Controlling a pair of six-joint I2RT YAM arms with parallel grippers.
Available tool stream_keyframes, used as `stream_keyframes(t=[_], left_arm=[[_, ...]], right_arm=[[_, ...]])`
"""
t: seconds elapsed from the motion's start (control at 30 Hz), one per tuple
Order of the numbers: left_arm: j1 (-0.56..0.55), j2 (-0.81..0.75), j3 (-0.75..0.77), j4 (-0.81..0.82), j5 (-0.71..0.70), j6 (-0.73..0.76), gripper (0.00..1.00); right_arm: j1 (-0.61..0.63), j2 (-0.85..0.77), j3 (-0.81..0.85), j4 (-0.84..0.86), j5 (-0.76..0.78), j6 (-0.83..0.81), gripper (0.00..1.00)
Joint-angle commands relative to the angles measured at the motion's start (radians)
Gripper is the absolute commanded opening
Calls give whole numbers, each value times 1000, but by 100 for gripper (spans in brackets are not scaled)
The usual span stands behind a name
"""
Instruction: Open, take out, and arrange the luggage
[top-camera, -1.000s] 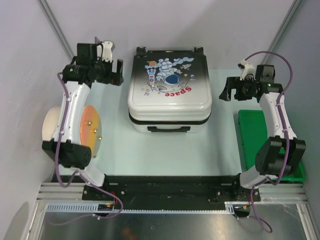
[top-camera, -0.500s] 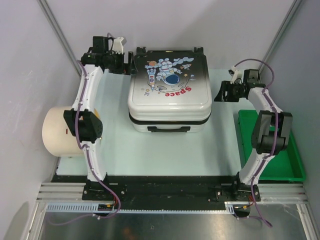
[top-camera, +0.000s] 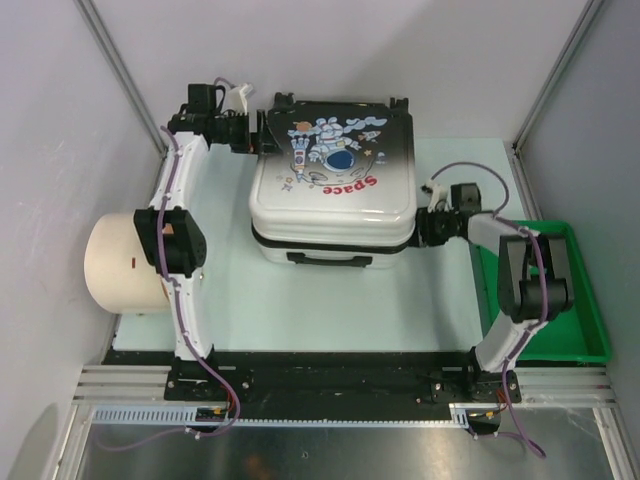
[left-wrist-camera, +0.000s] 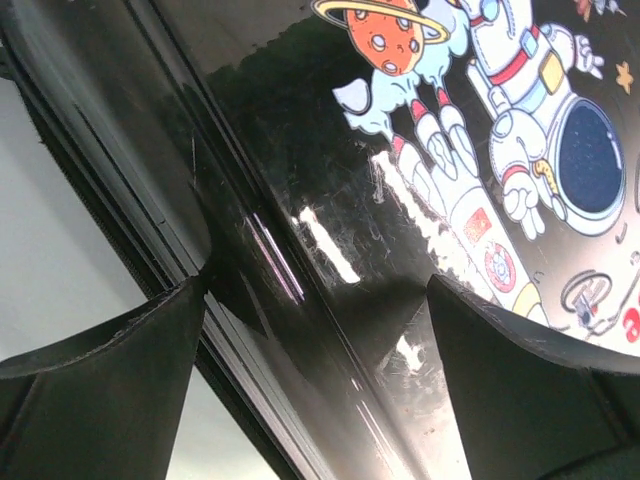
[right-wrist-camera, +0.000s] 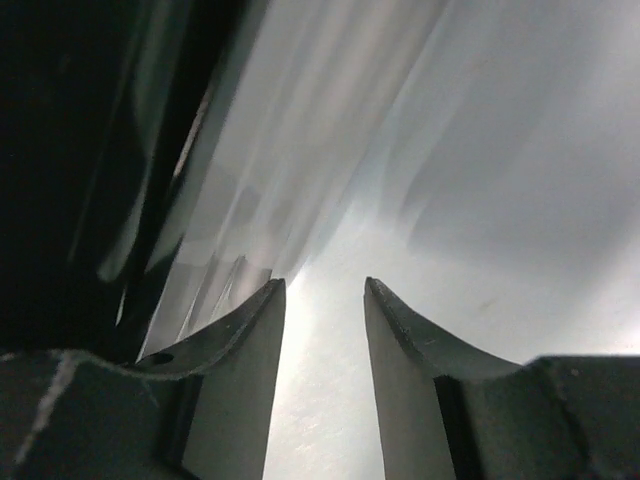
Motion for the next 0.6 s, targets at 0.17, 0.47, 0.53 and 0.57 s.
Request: stream_keyframes(t=[0.17, 0.47, 0.53, 0.57], left_arm=[[-108, -66, -167, -6, 252, 151, 91], [-157, -39, -53, -6, 119, 181, 90], [-140, -34, 26, -6, 80, 179, 91], [-123, -36, 60, -6, 66, 188, 92]], right_arm=[[440, -353, -298, 268, -116, 126, 43], [285, -512, -292, -13, -114, -32, 45], [148, -605, -292, -76, -143, -86, 48], [104, -636, -289, -88, -168, -124, 53]])
